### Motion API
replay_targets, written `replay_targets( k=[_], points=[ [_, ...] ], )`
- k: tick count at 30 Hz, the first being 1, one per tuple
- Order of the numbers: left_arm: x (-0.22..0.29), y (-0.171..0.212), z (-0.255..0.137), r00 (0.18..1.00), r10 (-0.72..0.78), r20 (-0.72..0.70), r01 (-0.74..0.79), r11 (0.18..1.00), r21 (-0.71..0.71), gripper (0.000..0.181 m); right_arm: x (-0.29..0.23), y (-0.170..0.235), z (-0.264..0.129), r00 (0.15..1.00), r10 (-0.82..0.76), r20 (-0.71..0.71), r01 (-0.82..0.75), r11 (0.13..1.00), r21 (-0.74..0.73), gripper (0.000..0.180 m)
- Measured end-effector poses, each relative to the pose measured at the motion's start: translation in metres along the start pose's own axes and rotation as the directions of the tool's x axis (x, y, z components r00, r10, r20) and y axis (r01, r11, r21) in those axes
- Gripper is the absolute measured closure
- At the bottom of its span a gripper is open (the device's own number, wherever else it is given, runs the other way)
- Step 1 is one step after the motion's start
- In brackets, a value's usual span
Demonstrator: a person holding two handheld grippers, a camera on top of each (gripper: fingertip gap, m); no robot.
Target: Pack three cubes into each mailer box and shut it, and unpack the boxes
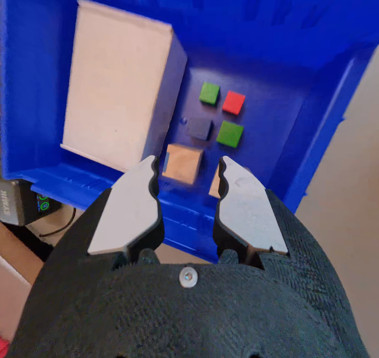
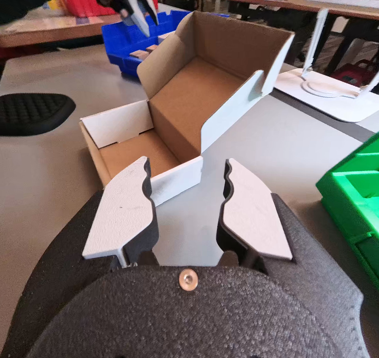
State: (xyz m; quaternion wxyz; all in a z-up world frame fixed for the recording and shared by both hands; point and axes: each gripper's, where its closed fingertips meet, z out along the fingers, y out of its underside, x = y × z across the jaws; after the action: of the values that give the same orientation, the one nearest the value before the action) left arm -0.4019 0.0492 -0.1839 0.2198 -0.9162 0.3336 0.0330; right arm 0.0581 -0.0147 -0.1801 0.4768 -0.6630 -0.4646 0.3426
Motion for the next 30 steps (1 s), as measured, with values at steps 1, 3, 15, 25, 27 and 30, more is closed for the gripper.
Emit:
replay_targets(
  k=[1, 3, 15, 25, 27, 30],
  points=[
    [-0.003, 0.008, 0.006, 1.000, 0.006, -0.024, -0.008, 0.998, -0.067, 0.124, -0.003, 0.001, 0.000, 1.000, -0.013, 0.014, 0.013, 1.000, -0.008, 0.110],
    [-0.012, 0.019, 0.016, 0.999, 0.032, -0.033, -0.038, 0.984, -0.173, 0.122, -0.011, 0.002, -0.003, 0.998, -0.023, 0.064, 0.024, 1.000, -0.018, 0.111],
    [-0.010, 0.036, 0.044, 0.991, 0.074, -0.108, -0.111, 0.915, -0.388, 0.138, -0.040, -0.002, -0.011, 0.982, -0.092, 0.164, 0.102, 0.993, -0.053, 0.112],
    [0.034, -0.069, -0.050, 0.964, 0.266, -0.014, -0.265, 0.953, -0.151, 0.139, -0.033, 0.000, -0.012, 0.987, -0.092, 0.132, 0.100, 0.994, -0.051, 0.116],
    [0.074, -0.101, -0.073, 0.938, 0.345, -0.021, -0.345, 0.935, -0.085, 0.139, -0.034, 0.000, -0.011, 0.987, -0.094, 0.132, 0.102, 0.993, -0.054, 0.116],
    [0.150, -0.137, -0.090, 0.895, 0.440, -0.077, -0.441, 0.897, 0.001, 0.139, -0.038, -0.001, -0.011, 0.985, -0.106, 0.134, 0.113, 0.992, -0.051, 0.116]
  ],
)
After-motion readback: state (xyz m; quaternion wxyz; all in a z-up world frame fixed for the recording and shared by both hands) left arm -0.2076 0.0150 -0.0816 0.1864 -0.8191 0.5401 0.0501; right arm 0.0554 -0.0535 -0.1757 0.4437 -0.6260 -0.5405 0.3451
